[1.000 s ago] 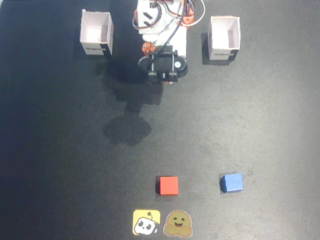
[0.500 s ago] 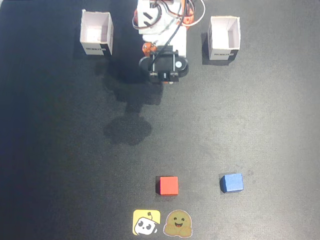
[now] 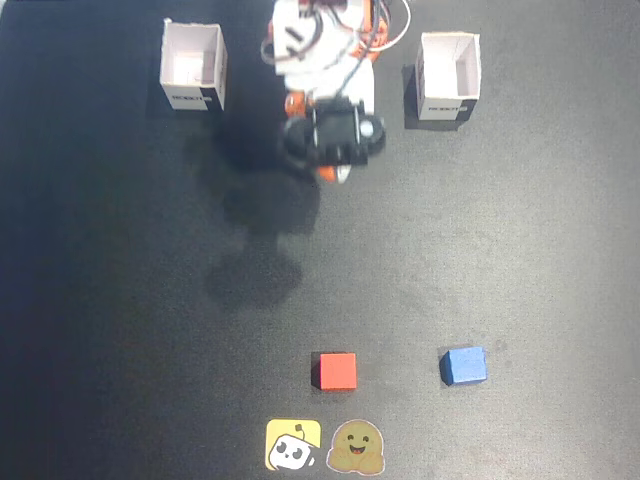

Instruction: Put the red cube in the right box and the blue cube in the left box.

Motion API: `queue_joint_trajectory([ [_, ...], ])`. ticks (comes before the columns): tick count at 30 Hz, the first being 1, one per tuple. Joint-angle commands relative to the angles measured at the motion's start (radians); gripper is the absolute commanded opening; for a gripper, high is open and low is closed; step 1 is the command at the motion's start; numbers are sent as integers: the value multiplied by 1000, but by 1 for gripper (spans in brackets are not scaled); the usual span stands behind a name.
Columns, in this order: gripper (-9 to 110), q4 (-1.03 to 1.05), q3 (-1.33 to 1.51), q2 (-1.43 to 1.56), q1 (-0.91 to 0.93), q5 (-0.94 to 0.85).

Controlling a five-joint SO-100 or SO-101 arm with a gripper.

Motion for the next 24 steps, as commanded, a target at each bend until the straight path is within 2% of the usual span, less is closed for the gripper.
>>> queue_joint_trajectory([
  [1,0,-38,-183,-221,18,-17],
  [13,1,-173,-479,-664,2,-6],
  [24,12,-184,-735,-957,-46,2],
])
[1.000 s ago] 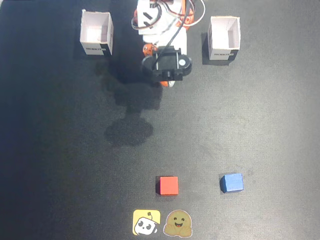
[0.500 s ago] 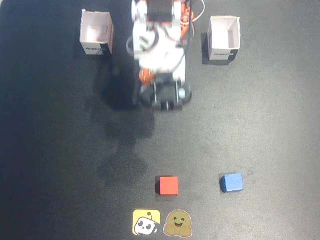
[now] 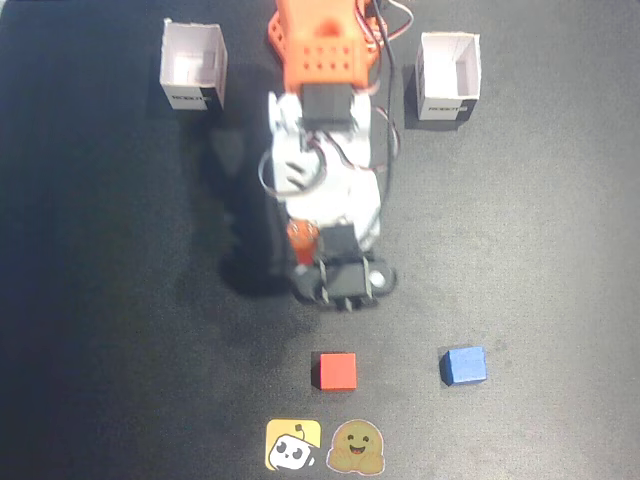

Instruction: Put the red cube in the right box and the blue cube in the left box.

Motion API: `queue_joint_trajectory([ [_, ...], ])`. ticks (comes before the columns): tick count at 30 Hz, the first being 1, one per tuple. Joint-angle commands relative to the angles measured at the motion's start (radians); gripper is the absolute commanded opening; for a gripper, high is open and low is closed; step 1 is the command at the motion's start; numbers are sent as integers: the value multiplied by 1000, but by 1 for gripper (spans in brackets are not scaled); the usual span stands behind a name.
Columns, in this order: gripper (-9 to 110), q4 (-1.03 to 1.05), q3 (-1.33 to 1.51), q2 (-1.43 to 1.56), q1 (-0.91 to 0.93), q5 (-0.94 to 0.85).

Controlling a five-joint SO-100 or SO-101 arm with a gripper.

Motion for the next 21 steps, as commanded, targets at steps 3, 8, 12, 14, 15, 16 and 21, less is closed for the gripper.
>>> queue_joint_trajectory([
  [3,14,-18,-130,-81,-25,31],
  [8,17,-17,-201,-172,-38,61],
  [12,18,-6,-270,-245,-43,66],
  [14,18,17,-314,-288,-44,72],
  [15,18,29,-339,-310,-46,72],
  [16,18,40,-362,-330,-46,72],
  [21,19,54,-443,-403,-46,71],
])
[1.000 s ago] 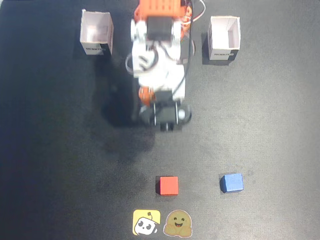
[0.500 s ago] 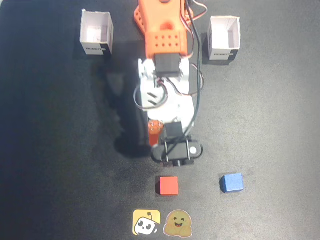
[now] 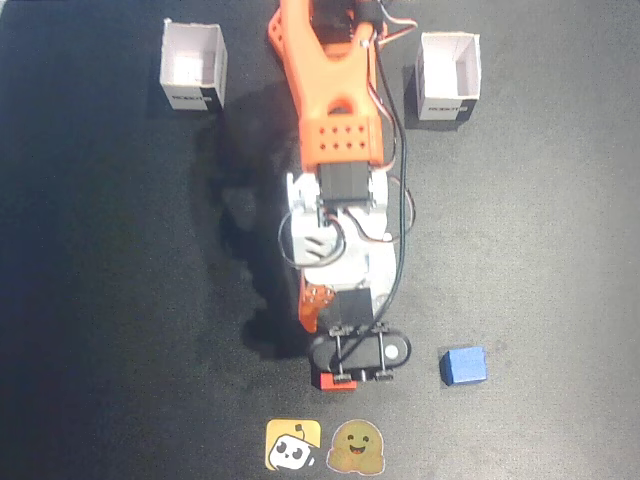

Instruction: Put the red cube in the right box and the blue cube in the left box.

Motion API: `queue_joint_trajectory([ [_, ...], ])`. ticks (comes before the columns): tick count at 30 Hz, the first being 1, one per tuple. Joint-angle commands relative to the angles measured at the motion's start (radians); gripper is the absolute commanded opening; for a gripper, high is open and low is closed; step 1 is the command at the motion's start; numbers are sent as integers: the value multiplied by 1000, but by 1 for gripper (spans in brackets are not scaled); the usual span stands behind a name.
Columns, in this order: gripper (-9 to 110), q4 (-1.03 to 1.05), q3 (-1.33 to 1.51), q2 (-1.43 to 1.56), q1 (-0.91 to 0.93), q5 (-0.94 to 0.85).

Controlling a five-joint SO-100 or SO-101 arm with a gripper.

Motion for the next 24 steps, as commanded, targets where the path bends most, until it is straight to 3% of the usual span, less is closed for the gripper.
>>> queue_joint_trajectory([
  [1,19,8,-98,-23,-8,6],
  [24,22,227,-577,-402,-12,48],
])
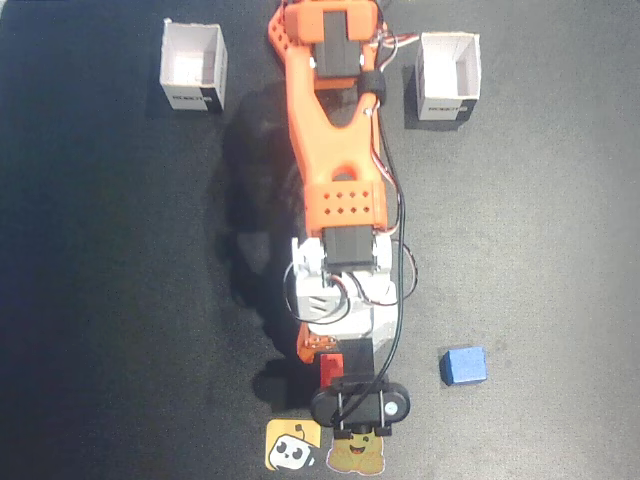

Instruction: Put the red cube in the right box and the blue cube in the left box.

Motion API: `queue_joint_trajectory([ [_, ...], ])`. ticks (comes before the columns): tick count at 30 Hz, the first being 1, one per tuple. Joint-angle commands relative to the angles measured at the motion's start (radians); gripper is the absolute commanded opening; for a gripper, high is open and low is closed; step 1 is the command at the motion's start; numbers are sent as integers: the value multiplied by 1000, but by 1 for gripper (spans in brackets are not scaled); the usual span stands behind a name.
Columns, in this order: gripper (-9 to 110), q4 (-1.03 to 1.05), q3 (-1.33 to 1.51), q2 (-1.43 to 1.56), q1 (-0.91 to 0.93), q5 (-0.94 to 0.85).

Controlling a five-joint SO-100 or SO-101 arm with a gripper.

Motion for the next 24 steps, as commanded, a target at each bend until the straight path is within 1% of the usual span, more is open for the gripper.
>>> queue_joint_trajectory([
  [1,22,23,-91,-11,-12,15],
  [7,22,95,-241,-123,-15,37],
  [14,22,84,-291,-179,-14,38],
  [20,22,149,-443,-282,-9,26],
  [24,20,143,-459,-302,-6,26],
])
